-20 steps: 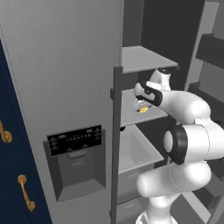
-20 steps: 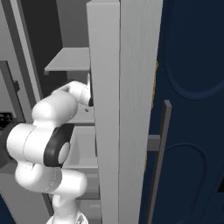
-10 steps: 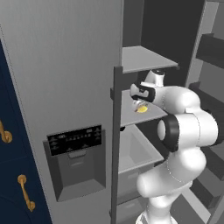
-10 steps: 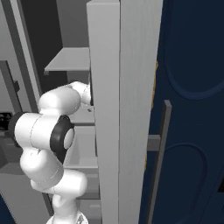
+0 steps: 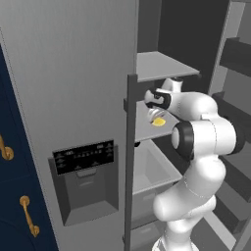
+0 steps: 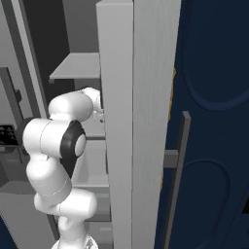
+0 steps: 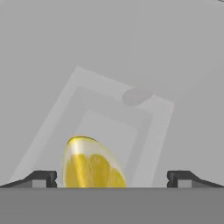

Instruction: Grab a lemon wedge from the fridge and one ice cube from the ice bowl, and put them in the glass of lemonade.

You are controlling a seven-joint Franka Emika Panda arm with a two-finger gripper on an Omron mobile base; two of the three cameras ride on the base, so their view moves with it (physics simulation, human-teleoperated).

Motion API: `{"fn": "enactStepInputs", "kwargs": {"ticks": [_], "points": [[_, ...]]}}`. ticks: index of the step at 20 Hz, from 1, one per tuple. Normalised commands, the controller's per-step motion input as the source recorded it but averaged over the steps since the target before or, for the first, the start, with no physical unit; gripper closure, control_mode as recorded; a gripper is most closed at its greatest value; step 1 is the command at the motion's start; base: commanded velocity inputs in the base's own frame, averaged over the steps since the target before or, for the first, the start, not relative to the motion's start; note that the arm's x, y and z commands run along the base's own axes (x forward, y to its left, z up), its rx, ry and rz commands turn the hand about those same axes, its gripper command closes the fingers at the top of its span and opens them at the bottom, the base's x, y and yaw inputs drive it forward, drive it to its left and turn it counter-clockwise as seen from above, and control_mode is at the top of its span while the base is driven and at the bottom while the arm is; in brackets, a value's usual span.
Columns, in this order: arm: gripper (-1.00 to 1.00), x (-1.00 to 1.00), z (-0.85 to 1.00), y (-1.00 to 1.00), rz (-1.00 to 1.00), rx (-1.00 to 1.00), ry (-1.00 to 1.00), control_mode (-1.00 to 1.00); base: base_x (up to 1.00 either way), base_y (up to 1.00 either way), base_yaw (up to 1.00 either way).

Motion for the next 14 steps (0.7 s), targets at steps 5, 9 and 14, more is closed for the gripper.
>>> {"fn": "enactStepInputs", "kwargs": {"ticks": [5,9,14], "points": [[-1.0,-0.25,-0.02,0.07,0.0,0.0,-0.01,-1.0,0.0,0.0,0.0],[-1.0,0.0,-0.26,0.16,0.0,0.0,0.0,-1.0,0.0,0.0,0.0],[-1.0,0.0,-0.34,0.1,0.0,0.0,0.0,-1.0,0.0,0.0,0.0]]}}
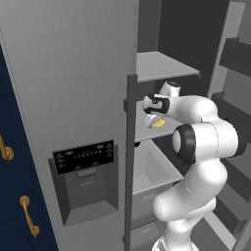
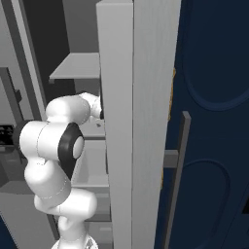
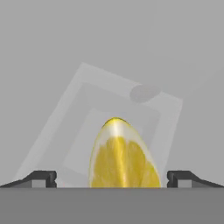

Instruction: Grab a lemon wedge from the fridge and one ice cube from the ice bowl, and put them in the glass of lemonade.

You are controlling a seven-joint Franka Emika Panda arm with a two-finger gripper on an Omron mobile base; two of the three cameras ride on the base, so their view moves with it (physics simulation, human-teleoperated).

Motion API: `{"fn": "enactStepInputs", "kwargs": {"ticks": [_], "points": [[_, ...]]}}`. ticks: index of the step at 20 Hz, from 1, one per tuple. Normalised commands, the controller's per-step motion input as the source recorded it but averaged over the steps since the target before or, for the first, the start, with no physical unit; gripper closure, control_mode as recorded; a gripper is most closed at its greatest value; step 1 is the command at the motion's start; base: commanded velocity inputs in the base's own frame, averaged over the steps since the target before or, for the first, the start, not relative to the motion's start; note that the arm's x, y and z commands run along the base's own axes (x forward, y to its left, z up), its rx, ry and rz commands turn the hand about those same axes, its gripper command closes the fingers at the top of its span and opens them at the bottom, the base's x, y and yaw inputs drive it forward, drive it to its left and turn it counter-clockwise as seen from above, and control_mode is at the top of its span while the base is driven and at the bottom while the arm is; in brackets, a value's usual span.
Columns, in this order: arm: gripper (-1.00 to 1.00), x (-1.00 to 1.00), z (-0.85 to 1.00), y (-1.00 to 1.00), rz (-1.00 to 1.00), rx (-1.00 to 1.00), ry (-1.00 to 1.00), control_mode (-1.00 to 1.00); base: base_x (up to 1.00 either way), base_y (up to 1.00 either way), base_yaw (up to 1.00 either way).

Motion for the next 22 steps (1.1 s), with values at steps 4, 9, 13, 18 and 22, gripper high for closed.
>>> {"fn": "enactStepInputs", "kwargs": {"ticks": [4,9,13,18,22], "points": [[1.0,0.0,-0.21,0.04,0.0,0.0,0.04,-1.0,0.0,0.0,0.0],[1.0,-0.02,-0.04,0.05,0.0,0.0,0.05,-1.0,0.0,0.0,0.0],[1.0,-0.17,0.0,0.0,0.0,0.0,0.0,-1.0,0.0,0.0,0.0],[1.0,-0.77,0.01,0.09,-0.1,0.0,-0.14,-1.0,0.0,0.0,0.0],[1.0,-0.99,0.19,0.33,-0.18,0.0,-0.12,-1.0,0.0,0.0,0.0]]}}
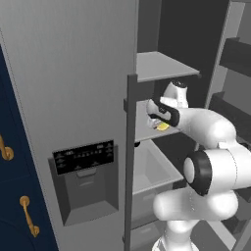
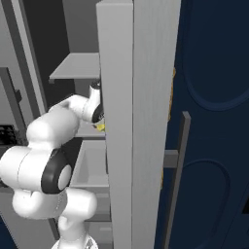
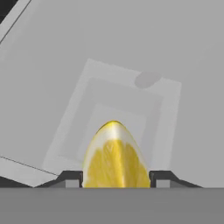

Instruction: Grab a lemon wedge from the fridge and one ice cube from the ice bowl, and put them in the glass of lemonade.

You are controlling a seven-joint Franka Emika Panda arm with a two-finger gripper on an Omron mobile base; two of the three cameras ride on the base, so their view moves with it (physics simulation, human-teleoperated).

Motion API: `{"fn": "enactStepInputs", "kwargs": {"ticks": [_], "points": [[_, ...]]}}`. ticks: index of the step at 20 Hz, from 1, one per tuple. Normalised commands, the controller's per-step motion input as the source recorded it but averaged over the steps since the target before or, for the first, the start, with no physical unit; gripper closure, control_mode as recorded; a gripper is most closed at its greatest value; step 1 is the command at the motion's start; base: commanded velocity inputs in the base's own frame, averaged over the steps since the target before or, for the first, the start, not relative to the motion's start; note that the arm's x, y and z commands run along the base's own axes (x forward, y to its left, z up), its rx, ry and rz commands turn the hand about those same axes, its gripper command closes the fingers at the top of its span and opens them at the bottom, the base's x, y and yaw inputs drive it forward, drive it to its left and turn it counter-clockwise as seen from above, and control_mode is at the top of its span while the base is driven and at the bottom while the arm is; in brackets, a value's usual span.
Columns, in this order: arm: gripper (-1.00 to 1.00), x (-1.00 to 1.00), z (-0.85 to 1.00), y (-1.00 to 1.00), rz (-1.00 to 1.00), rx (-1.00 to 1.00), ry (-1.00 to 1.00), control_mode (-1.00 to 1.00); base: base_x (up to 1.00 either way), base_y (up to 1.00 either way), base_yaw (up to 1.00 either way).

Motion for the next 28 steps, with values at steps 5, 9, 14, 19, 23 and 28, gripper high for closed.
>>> {"fn": "enactStepInputs", "kwargs": {"ticks": [5,9,14,19,23,28], "points": [[1.0,-0.8,0.66,0.15,-0.18,0.0,-0.05,-1.0,0.0,0.0,0.0],[1.0,-0.9,1.0,-0.02,-0.13,0.0,0.0,-1.0,0.0,0.0,0.0],[1.0,-0.88,1.0,0.0,-0.08,0.0,0.01,-1.0,0.0,0.0,0.0],[1.0,-0.96,0.77,0.0,-0.13,0.0,0.01,-1.0,0.0,0.0,0.0],[1.0,-0.96,0.0,0.0,-0.07,0.03,0.0,-1.0,0.0,0.0,0.0],[1.0,-0.42,0.0,0.0,0.0,0.02,-0.01,-1.0,0.0,0.0,0.0]]}}
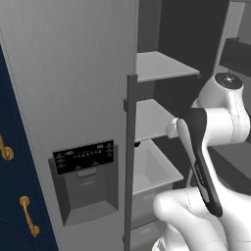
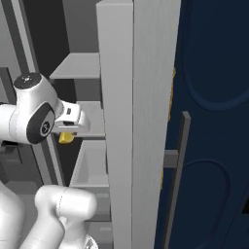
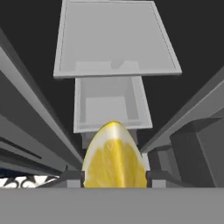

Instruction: Grab a lemon wedge from the fridge and one ice cube from the ice bowl, and put them in the glass of lemonade.

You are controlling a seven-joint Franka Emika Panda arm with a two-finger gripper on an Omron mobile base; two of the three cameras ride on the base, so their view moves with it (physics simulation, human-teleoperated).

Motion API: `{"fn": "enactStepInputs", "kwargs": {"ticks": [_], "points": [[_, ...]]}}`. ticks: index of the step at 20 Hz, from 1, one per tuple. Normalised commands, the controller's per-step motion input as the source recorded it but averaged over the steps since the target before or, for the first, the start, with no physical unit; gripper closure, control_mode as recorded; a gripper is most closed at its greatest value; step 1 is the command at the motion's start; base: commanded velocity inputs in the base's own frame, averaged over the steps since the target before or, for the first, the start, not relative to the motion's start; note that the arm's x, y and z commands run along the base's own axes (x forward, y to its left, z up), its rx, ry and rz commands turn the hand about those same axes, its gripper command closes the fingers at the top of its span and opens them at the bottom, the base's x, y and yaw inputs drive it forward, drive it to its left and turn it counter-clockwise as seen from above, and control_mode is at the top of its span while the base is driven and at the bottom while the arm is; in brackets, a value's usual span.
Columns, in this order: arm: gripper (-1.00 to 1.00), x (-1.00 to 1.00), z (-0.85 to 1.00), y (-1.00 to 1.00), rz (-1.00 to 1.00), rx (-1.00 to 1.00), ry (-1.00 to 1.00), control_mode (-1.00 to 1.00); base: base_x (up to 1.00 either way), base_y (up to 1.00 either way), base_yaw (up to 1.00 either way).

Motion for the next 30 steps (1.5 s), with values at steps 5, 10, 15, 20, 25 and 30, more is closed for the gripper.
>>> {"fn": "enactStepInputs", "kwargs": {"ticks": [5,10,15,20,25,30], "points": [[1.0,0.0,0.0,0.0,0.0,0.0,0.0,-1.0,0.0,0.0,0.0],[1.0,-0.2,0.0,0.0,0.0,0.0,0.01,1.0,-0.4,0.06,0.0],[1.0,0.0,0.0,0.0,0.0,0.0,0.0,1.0,-1.0,0.39,0.07],[1.0,0.0,0.0,0.0,0.0,0.0,0.0,1.0,-0.92,0.76,0.29],[1.0,0.0,0.0,0.0,0.0,0.0,0.0,1.0,-0.47,0.98,0.72],[1.0,0.0,0.0,0.0,0.0,0.0,0.0,1.0,-0.2,0.41,0.94]]}}
